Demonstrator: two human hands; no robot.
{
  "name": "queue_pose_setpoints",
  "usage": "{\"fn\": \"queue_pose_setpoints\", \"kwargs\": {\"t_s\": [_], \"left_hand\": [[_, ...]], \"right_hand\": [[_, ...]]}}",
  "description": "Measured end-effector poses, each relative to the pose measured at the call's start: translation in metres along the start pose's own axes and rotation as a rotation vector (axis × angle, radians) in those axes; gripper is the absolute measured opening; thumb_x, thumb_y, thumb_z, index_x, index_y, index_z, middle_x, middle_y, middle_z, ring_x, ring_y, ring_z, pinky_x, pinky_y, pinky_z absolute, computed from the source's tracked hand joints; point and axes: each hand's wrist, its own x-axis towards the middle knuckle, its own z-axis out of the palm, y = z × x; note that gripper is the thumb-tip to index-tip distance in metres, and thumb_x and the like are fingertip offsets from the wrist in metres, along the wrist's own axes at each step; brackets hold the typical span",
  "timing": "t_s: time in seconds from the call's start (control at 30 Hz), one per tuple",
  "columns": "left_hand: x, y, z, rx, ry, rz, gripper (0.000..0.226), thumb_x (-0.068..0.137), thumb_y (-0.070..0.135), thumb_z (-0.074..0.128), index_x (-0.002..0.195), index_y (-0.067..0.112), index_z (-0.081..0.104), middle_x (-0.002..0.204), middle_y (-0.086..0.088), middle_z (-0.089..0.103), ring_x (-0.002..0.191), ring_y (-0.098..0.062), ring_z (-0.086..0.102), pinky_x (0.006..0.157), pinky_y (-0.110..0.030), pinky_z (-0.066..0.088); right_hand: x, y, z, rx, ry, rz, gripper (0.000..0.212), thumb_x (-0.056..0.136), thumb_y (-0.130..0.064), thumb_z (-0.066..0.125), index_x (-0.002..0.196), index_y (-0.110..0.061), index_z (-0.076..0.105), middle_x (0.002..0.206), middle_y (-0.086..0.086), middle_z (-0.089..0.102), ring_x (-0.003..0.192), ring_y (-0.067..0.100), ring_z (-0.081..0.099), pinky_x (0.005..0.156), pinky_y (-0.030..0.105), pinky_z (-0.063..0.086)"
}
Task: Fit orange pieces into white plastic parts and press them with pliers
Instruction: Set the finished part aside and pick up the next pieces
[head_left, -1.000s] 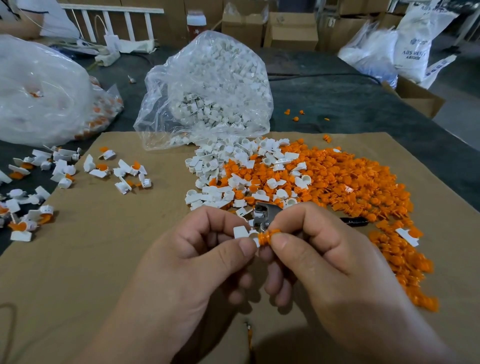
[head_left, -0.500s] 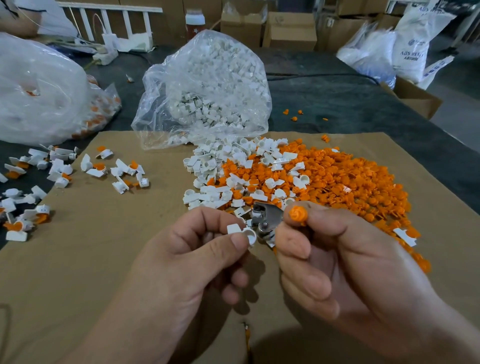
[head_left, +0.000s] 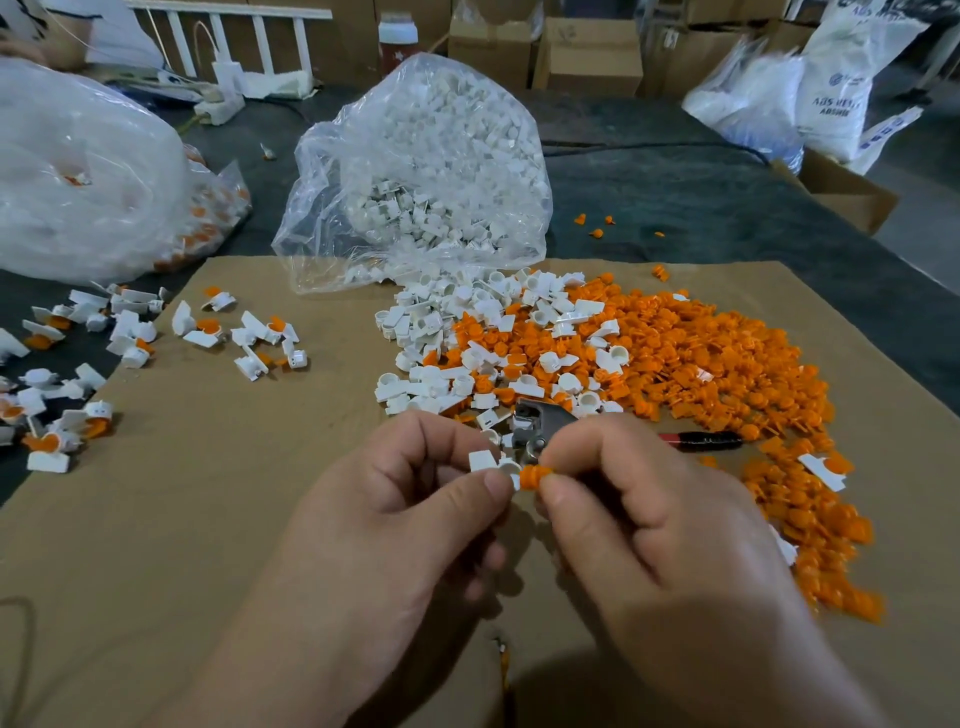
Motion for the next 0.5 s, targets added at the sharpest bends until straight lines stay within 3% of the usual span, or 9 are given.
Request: {"fn": "queue_pose_setpoints", "kwargs": {"t_s": [0.13, 0.4, 0.5], "left_hand": [[-0.0036, -0.0007, 0.0003, 0.203, -0.005, 0.073, 0.031, 0.056, 0.049, 0.067, 0.082, 0.034, 0.071, 0.060, 0.000, 0.066, 0.052, -0.013, 0.067, 0.049, -0.018, 0.049], [-0.0022, -0.0040, -0.0010, 0.241, -0.029, 0.051, 0.034, 0.056, 0.052, 0.066, 0.084, 0.034, 0.070, 0.064, -0.004, 0.070, 0.057, -0.017, 0.069, 0.055, -0.028, 0.052], [-0.0007, -0.0074, -0.0032, 0.294, -0.036, 0.053, 0.016, 0.070, 0.041, 0.072, 0.084, 0.035, 0.070, 0.066, -0.002, 0.070, 0.060, -0.016, 0.070, 0.056, -0.028, 0.053]], "right_hand": [[0.0011, 0.0007, 0.0023, -0.082, 0.022, -0.080, 0.004, 0.090, -0.039, 0.048, 0.088, -0.037, 0.051, 0.072, -0.015, 0.052, 0.061, 0.002, 0.053, 0.047, 0.014, 0.037], [0.0026, 0.0001, 0.0019, -0.177, -0.046, -0.190, 0.011, 0.094, -0.031, 0.048, 0.088, -0.027, 0.056, 0.072, -0.014, 0.047, 0.061, 0.008, 0.047, 0.049, 0.027, 0.039], [0.0037, 0.0006, 0.0019, -0.221, -0.108, -0.162, 0.016, 0.094, -0.035, 0.043, 0.089, -0.028, 0.056, 0.073, -0.013, 0.048, 0.062, 0.009, 0.047, 0.049, 0.030, 0.040]]}}
